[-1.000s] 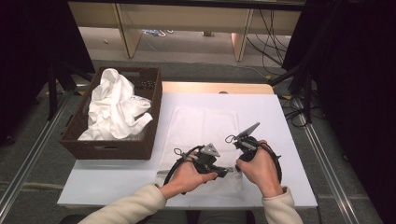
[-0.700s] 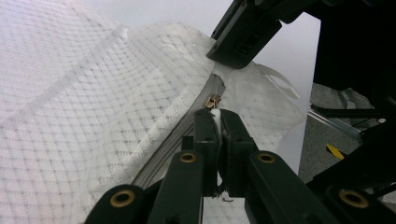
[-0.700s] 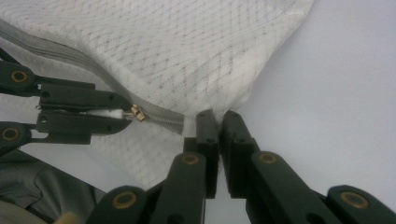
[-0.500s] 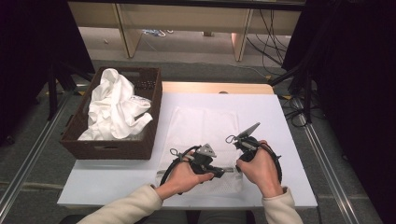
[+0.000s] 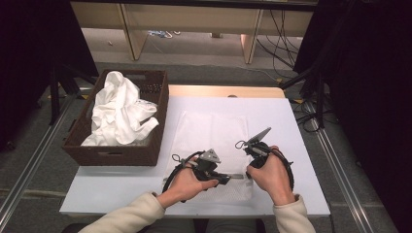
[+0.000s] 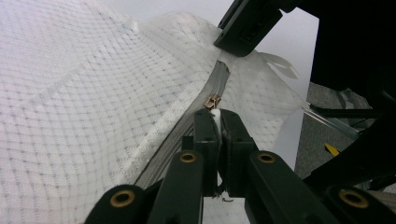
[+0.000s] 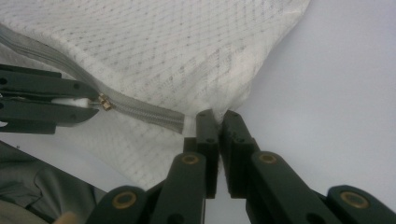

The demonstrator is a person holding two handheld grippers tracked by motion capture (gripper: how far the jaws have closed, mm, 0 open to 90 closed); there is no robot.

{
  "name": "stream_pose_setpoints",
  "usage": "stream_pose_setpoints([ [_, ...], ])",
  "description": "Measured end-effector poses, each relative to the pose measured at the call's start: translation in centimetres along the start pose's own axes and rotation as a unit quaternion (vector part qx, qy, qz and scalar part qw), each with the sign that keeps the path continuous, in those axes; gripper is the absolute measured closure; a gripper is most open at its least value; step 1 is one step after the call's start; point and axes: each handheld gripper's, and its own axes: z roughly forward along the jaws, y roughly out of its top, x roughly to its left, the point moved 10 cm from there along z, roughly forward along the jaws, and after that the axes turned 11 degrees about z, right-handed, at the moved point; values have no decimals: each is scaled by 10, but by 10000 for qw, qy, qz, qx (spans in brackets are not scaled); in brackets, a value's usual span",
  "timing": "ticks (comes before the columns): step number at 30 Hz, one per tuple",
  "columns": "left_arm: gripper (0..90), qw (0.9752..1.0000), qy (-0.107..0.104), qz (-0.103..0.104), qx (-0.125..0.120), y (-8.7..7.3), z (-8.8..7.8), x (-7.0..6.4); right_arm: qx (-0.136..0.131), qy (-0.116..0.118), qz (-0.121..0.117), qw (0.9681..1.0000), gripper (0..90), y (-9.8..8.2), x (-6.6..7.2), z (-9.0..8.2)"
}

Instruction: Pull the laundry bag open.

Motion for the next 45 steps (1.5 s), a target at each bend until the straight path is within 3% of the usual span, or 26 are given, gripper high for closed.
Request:
stream_pose_setpoints([
  [1,860,10000,21,-40,-3,0,0,0,16,94,-70,9999,873,0,0,0],
  [3,860,10000,-8,-30,-7,-1,-1,-1,10,26,-44,10000,873,0,-1,1],
  [15,860,10000,3,-76,-20,-5,-9,1,61,118,-29,9999,873,0,-1,0],
  [16,860,9999,-49,-110,-28,-6,-10,1,30,52,-130,9999,872,1,-4,1],
  [17,860,9999,-27,-127,-56,-6,-10,1,-82,167,-305,9994,872,4,-4,2],
  [18,860,10000,23,-71,-22,-7,-11,3,-145,22,-345,9993,873,5,-7,3],
  [19,860,9999,48,-99,20,-8,-12,3,-293,73,-601,9977,872,9,-9,5],
  [20,861,10000,37,-84,-1,-8,-13,3,-298,209,-698,9969,872,9,-8,5],
  [23,860,9999,-18,-96,-38,-8,-13,2,-294,271,-630,9972,873,9,-7,5],
  [24,860,9999,86,-110,4,-9,-15,4,-326,276,-660,9969,872,9,-7,6],
  [25,860,9999,12,-149,-67,-8,-15,3,-212,224,-378,9988,872,6,-6,4],
  [27,860,9998,76,-157,-8,-11,-17,5,-172,209,-312,9991,873,5,-6,4],
  [28,860,9999,40,-159,-47,-11,-18,5,-186,-12,-228,9996,873,5,-8,3],
  [29,860,9998,115,-148,0,-13,-19,6,-186,-12,-228,9996,873,5,-8,3],
  [30,860,9999,62,-137,-70,-13,-20,6,-41,-49,-43,10000,872,1,-7,2],
  [32,860,9998,119,-128,-30,-15,-22,7,-70,-70,-168,9998,873,3,-8,3],
  [35,860,9997,75,-210,-76,-15,-22,7,20,32,-129,9999,872,1,-5,1],
  [36,860,9998,124,-150,-62,-16,-22,8,59,25,7,10000,873,-1,-3,1],
  [37,860,9998,124,-150,-62,-16,-22,8,59,25,7,10000,873,-1,-3,1],
  [38,860,9997,124,-190,-31,-17,-23,8,51,55,-167,9998,872,0,-5,1],
  [43,860,9998,133,-162,-55,-17,-25,8,27,-22,-119,9999,872,1,-6,2],
  [44,860,9992,155,-369,35,-21,-27,6,40,55,-110,9999,873,1,-6,2],
  [45,860,9992,155,-369,35,-21,-27,6,40,55,-110,9999,873,1,-6,2],
])
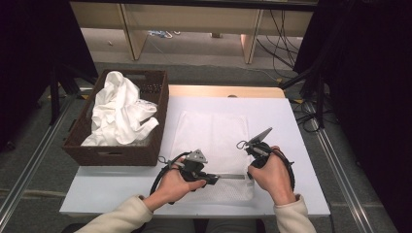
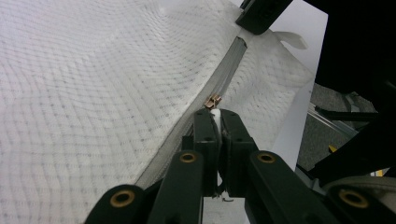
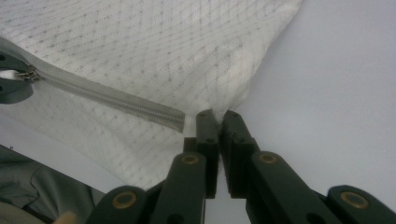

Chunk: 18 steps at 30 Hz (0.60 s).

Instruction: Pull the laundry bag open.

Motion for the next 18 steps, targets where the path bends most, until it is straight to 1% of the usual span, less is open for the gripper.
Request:
stream_pose_setpoints([
  [1,860,10000,0,-26,-20,-1,0,0,-14,-79,-12,10000,872,0,-2,1],
  [2,860,10000,-54,-8,19,-2,-1,0,-14,-79,-12,10000,872,0,-2,1],
  [3,860,10000,48,-73,31,-3,-2,1,-21,-73,-8,10000,872,0,-2,1],
  [4,860,10000,28,-46,-16,-2,-3,2,8,-16,18,10000,872,0,0,0],
  [5,860,10000,-5,-49,-21,-3,-3,2,-12,-55,1,10000,872,0,-2,0],
  [6,860,10000,70,-26,28,-4,-5,4,13,-84,114,9999,872,-1,-1,0],
  [8,860,10000,38,-35,-26,-3,-6,3,8,-45,93,9999,872,-1,-1,-1],
  [9,860,9999,50,-90,-20,-4,-6,3,27,-27,35,10000,872,-1,-1,-2],
  [10,860,9998,68,-157,-35,-4,-7,2,27,-27,35,10000,872,-1,-1,-2],
  [11,860,10000,41,-27,-39,-4,-7,4,14,-86,194,9998,872,-1,-1,-1],
  [13,860,10000,48,-40,-25,-6,-8,4,-3,-46,208,9998,872,-1,0,-1],
  [16,860,10000,41,-51,-26,-7,-10,5,-33,-83,248,9997,872,-1,-1,-1],
  [17,860,9998,85,-141,-55,-8,-10,5,-16,174,89,9998,872,0,0,-1],
  [18,860,9998,85,-141,-55,-8,-10,5,-16,174,89,9998,872,0,0,-1],
])
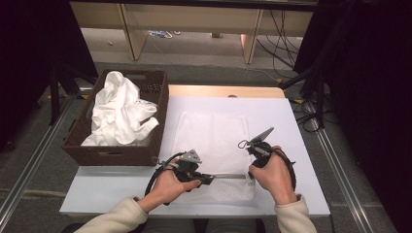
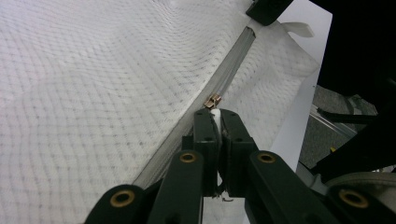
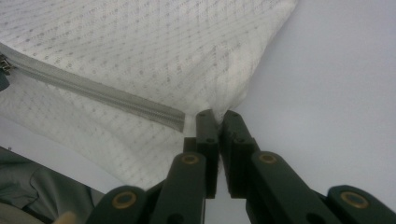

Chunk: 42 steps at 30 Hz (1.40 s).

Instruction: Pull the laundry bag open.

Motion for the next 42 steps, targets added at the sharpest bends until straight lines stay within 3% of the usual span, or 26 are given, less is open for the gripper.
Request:
stream_pose_setpoints([
  [1,860,9996,-20,277,-51,0,-1,4,15,-4,18,10000,872,0,0,0],
  [2,860,9996,-20,277,-51,0,-1,4,15,-4,18,10000,872,0,0,0],
  [3,860,10000,-29,63,1,-2,-3,2,14,21,17,10000,872,0,0,0],
  [6,860,9999,12,114,8,-2,-5,3,9,23,5,10000,872,0,0,0],
  [7,860,10000,31,-1,5,-3,-5,3,10,2,-1,10000,872,0,0,0],
  [8,860,9999,-10,128,52,-4,-6,4,-7,-22,8,10000,872,0,-1,0],
  [9,860,9996,-7,280,-67,-2,-5,7,5,-2,12,10000,872,0,-1,0],
  [14,860,9997,31,227,-61,-4,-7,8,32,-165,2,9999,872,-1,-4,-1],
  [15,860,9999,33,127,-73,-4,-8,7,-11,-227,158,9996,872,-1,-3,-2],
  [18,860,9998,40,201,-51,-5,-10,8,-10,-252,118,9996,872,0,-5,-2],
  [20,860,9998,86,151,-45,-6,-12,10,-18,-217,194,9996,872,-1,-4,-2],
  [21,860,9999,48,115,-87,-5,-14,9,-21,-197,70,9998,872,0,-6,-3],
  [24,860,9999,59,129,-72,-6,-15,9,-60,-201,166,9996,872,0,-4,-2],
  [28,860,9999,22,110,-91,-7,-15,8,-15,-174,53,9998,872,0,-4,-2],
  [30,860,9999,51,120,-82,-7,-16,8,20,-157,127,9998,872,-1,-3,-3],
  [31,860,9997,46,220,-80,-7,-16,8,-23,-214,212,9995,872,-1,-4,-3],
  [32,860,9999,53,105,-71,-8,-17,8,-23,-214,212,9995,872,-1,-4,-3],
  [33,861,9998,54,179,-59,-8,-18,9,-48,-245,231,9994,872,-1,-5,-2],
  [34,860,9998,41,201,-76,-8,-18,9,-121,16,-88,9999,872,2,-7,0],
  [36,860,9998,29,184,-80,-9,-18,8,-73,11,-61,10000,872,2,-6,-1],
  [37,860,9998,6,172,-84,-10,-19,8,-123,-203,6,9997,872,2,-8,-1],
  [41,860,9999,58,147,-69,-11,-21,9,-57,-244,133,9996,872,0,-6,-1],
  [42,861,9998,62,152,-70,-12,-21,9,-8,-91,89,9999,873,-1,-5,-2],
])
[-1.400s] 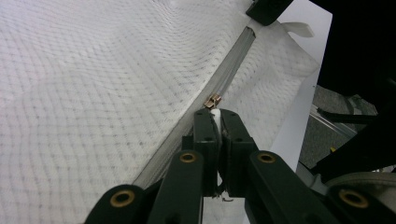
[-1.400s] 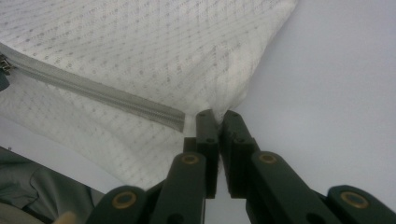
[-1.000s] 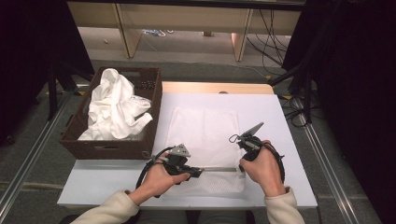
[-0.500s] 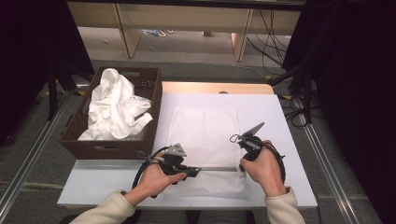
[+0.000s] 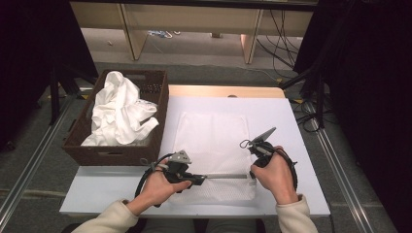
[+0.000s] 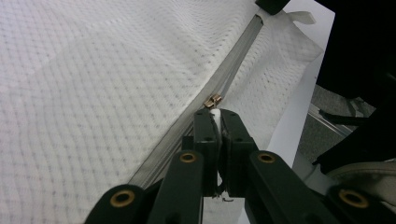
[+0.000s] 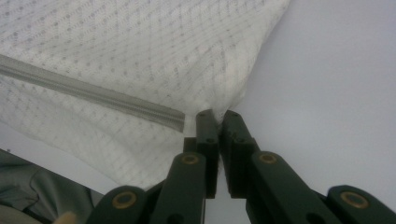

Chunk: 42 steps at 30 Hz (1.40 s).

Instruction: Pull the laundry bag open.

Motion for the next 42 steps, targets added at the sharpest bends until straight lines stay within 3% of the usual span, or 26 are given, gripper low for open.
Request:
stream_pose_setpoints([
  [10,861,10000,35,-88,-24,-4,-5,2,-14,68,-2,10000,872,1,0,1],
  [12,861,9999,44,-125,-12,-5,-6,2,45,70,133,9999,872,-1,2,0],
  [13,860,10000,31,-79,-21,-5,-7,3,5,-132,177,9998,872,-1,-1,0],
  [14,860,10000,31,-79,-21,-5,-7,3,5,-132,177,9998,872,-1,-1,0],
  [15,861,9999,45,-91,14,-6,-8,4,-166,-159,-208,9995,872,4,-7,2],
  [16,861,9999,45,-91,14,-6,-8,4,-166,-159,-208,9995,872,4,-7,2],
  [17,860,10000,61,-71,8,-8,-9,4,-12,-179,59,9998,872,0,-4,0],
  [21,860,9999,94,-139,32,-11,-9,4,-15,-181,64,9998,872,0,-4,0],
  [26,860,9999,80,-80,20,-12,-11,5,-5,-159,59,9999,872,0,-5,-1],
  [28,861,9998,121,-172,-11,-12,-11,5,-2,-211,70,9998,872,0,-6,0],
  [30,860,9999,118,-77,53,-15,-13,6,-15,-143,130,9998,872,0,-5,0],
  [31,860,9998,144,-103,68,-16,-13,7,24,75,85,9999,872,-1,-3,0],
  [35,860,9997,172,-145,42,-16,-13,7,11,54,9,10000,872,0,-4,1],
  [37,860,9997,227,-24,94,-17,-13,9,11,-184,43,9998,872,0,-6,0],
  [39,861,9997,193,-118,44,-17,-13,8,17,-182,132,9997,872,0,-5,1],
  [42,860,9998,191,-69,60,-18,-14,8,97,-64,134,9998,872,-1,-8,0],
])
